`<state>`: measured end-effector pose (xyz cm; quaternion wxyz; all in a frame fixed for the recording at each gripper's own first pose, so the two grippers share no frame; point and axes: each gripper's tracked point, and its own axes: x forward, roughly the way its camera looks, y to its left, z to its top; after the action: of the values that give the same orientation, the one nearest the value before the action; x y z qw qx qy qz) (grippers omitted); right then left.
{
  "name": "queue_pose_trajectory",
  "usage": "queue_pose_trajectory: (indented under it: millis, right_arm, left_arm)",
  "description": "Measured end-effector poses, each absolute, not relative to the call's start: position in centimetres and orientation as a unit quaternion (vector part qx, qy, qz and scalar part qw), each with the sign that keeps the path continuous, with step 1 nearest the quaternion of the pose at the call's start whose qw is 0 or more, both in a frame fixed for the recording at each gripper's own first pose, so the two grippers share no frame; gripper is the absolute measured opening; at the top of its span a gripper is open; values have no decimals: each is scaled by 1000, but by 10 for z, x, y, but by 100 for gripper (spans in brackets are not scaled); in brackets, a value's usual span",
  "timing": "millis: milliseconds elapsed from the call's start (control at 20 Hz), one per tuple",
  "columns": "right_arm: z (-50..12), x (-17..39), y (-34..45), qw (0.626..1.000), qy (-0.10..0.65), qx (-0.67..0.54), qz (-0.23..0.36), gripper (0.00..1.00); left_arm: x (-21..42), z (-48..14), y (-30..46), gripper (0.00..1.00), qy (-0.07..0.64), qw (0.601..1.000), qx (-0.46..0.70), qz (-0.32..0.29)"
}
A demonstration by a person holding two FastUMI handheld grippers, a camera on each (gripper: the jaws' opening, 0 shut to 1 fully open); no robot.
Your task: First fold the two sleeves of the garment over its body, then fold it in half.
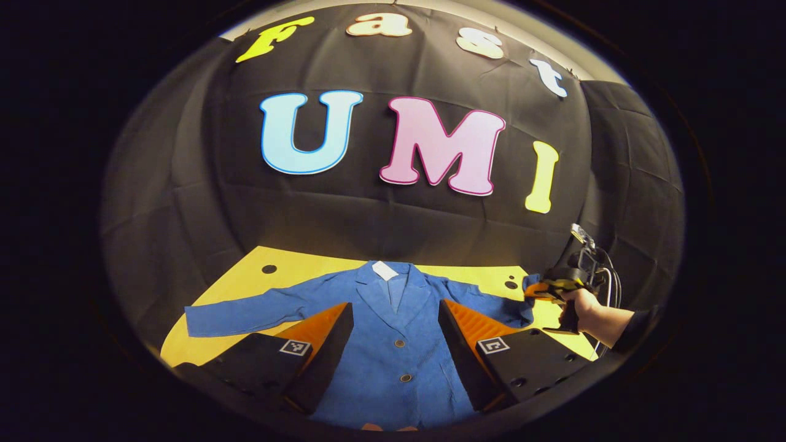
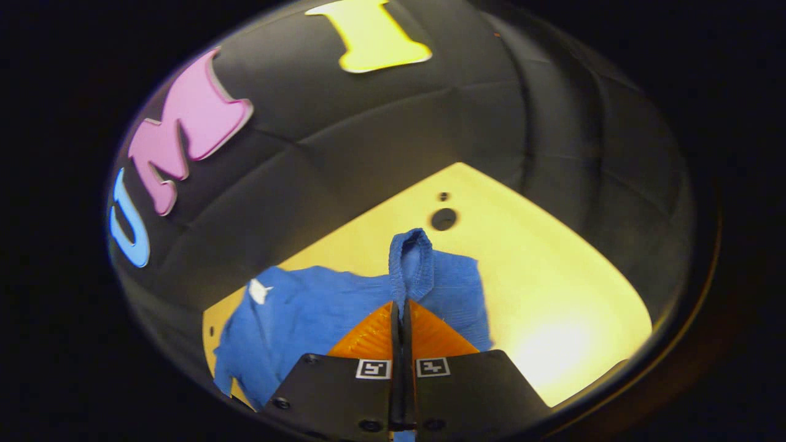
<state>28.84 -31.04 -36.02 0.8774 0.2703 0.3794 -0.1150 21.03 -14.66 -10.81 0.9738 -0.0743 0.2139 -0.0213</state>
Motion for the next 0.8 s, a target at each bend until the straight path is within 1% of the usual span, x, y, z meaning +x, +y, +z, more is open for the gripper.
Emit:
queue_pose_trajectory:
  millis: [100, 300, 400, 550, 650, 800]
  right_arm:
    - [-352, 309, -248, 883, 382, 266, -66, 1]
    - [-332, 342, -104, 875, 394, 278, 29, 1]
    - [-331, 354, -42, 875, 401, 262, 75, 0]
    - [-346, 355, 40, 863, 426, 238, 133, 0]
    - [-356, 350, 76, 857, 439, 221, 153, 0]
    - [-388, 340, 99, 851, 473, 183, 134, 0]
  left_arm:
    - [198, -110, -130, 81, 212, 974, -78, -2]
    - [169, -118, -87, 81, 217, 970, -95, 50]
    - [152, -124, -60, 81, 219, 966, -106, 83]
    - [127, -133, -20, 81, 225, 957, -122, 134]
    - [111, -141, 4, 81, 228, 951, -130, 163]
    - [99, -151, 36, 81, 232, 944, -133, 192]
